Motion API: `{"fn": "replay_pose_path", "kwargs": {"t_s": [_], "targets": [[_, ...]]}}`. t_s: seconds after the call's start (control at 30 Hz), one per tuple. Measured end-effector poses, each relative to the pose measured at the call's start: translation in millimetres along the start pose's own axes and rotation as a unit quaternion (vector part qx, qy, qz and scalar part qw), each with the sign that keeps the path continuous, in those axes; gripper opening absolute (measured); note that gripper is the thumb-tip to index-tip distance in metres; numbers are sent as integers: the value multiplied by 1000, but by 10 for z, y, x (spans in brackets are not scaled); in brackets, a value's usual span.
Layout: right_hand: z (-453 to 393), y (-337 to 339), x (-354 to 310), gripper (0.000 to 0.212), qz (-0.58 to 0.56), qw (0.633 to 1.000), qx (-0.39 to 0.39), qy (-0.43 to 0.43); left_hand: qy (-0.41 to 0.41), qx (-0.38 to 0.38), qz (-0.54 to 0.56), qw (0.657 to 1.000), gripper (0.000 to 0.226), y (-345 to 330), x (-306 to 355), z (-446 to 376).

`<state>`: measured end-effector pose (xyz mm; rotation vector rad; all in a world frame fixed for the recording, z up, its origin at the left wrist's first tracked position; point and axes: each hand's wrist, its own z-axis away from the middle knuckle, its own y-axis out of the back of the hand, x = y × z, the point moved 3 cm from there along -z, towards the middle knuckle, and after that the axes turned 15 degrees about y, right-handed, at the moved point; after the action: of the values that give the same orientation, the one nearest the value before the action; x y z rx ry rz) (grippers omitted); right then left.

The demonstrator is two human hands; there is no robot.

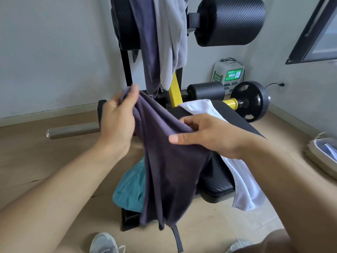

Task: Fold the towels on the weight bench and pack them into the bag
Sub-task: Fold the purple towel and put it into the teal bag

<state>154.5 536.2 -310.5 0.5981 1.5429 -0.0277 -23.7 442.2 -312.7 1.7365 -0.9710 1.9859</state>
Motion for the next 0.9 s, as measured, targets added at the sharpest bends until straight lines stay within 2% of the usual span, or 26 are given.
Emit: {"fn": "replay_pose_path", "kwargs": {"t_s": [0.07, 0.13, 0.17, 0.23, 0.27, 0.33, 0.4, 0.47, 0.5, 0.57, 0.7, 0.73, 0.8, 0.83, 0.9], "targets": [[79, 72, 0, 35, 38, 997, -64, -36, 17, 81, 60, 995, 27, 164, 72, -146], [146, 157, -30, 34, 44, 993, -94, -47, 31, 141, 51, 988, 25, 358, 93, -294], [154, 197, -53, 30, 54, 995, -79, -40, 37, 157, 22, 987, 26, 440, 66, -359], [138, 273, -73, 18, 59, 998, 6, -6, 19, 161, -47, 986, 20, 499, 3, -410], [122, 308, -71, 11, 48, 997, 52, 14, -7, 150, -87, 985, 17, 472, -9, -383], [85, 325, -77, 6, 37, 994, 96, 46, -73, 88, -166, 979, 29, 337, 4, -260], [53, 256, -94, 14, 45, 994, 73, 73, -107, -55, -230, 966, 41, 128, 16, -65], [30, 175, -124, 16, 48, 994, 40, 94, -83, -200, -314, 925, 53, -74, -14, 174], [19, 144, -152, 14, 45, 993, 33, 106, -72, -238, -358, 900, 58, -140, -43, 273], [-2, 130, -178, 12, 32, 990, 54, 128, -61, -257, -391, 882, 58, -219, -86, 388], [-24, 143, -187, 27, 23, 980, 141, 135, -56, -267, -360, 892, 33, -275, -53, 402], [-26, 137, -160, 30, 15, 981, 145, 128, -49, -277, -353, 893, 39, -274, -65, 388], [-36, 115, -103, 34, 5, 984, 141, 108, -33, -276, -335, 900, 68, -244, -79, 364], [-41, 111, -88, 39, 5, 986, 131, 103, -26, -269, -318, 909, 71, -231, -71, 354], [-68, 104, -41, 57, -16, 990, 105, 97, -13, -247, -240, 939, 46, -219, -53, 325]]}}
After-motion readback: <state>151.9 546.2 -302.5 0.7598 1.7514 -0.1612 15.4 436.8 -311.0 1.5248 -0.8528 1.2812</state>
